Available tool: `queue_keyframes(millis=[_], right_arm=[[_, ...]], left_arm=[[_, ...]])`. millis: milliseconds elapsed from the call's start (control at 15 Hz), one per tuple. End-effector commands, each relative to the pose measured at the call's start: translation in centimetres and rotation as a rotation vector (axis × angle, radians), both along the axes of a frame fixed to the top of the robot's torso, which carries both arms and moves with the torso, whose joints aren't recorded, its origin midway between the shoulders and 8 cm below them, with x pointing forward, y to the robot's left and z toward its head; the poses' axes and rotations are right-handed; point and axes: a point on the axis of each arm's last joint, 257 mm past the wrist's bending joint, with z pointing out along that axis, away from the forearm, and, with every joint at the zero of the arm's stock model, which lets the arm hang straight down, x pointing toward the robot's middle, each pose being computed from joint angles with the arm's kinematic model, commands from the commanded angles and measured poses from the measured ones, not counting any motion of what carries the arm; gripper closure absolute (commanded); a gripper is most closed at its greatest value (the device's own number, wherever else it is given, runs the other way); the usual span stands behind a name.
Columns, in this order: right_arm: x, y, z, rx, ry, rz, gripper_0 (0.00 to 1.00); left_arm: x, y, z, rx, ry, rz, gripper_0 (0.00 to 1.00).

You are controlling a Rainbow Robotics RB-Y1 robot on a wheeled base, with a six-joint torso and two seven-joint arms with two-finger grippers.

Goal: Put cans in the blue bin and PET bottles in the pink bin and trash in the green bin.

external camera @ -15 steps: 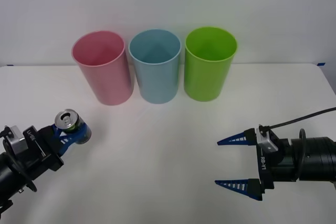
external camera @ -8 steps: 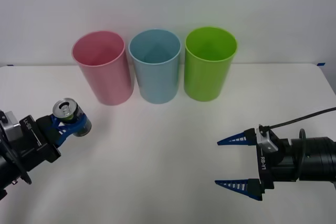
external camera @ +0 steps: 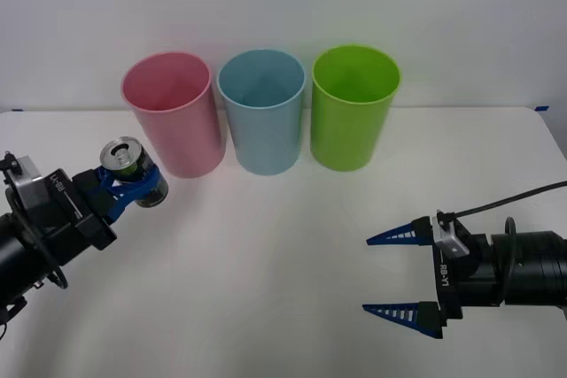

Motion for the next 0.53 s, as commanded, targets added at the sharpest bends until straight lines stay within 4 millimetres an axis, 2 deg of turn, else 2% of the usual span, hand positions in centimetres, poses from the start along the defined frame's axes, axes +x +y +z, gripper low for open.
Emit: queue_keyframes(millis=[67, 333, 533], right_arm=[[0.0, 0.0, 0.0, 0.000, 0.000, 0.000, 0.00], [0.0, 0.0, 0.0, 0.000, 0.000, 0.000, 0.00], [0.0, 0.0, 0.0, 0.000, 0.000, 0.000, 0.00]], left_arm=[[1.0, -1.2, 0.8, -0.017, -0.005, 0.022, 1.00], [2.1, -2.1, 1.9, -0.032, -0.018, 0.033, 1.00], [3.1, -1.9, 2.7, -0.029, -0.027, 0.067, 1.00]])
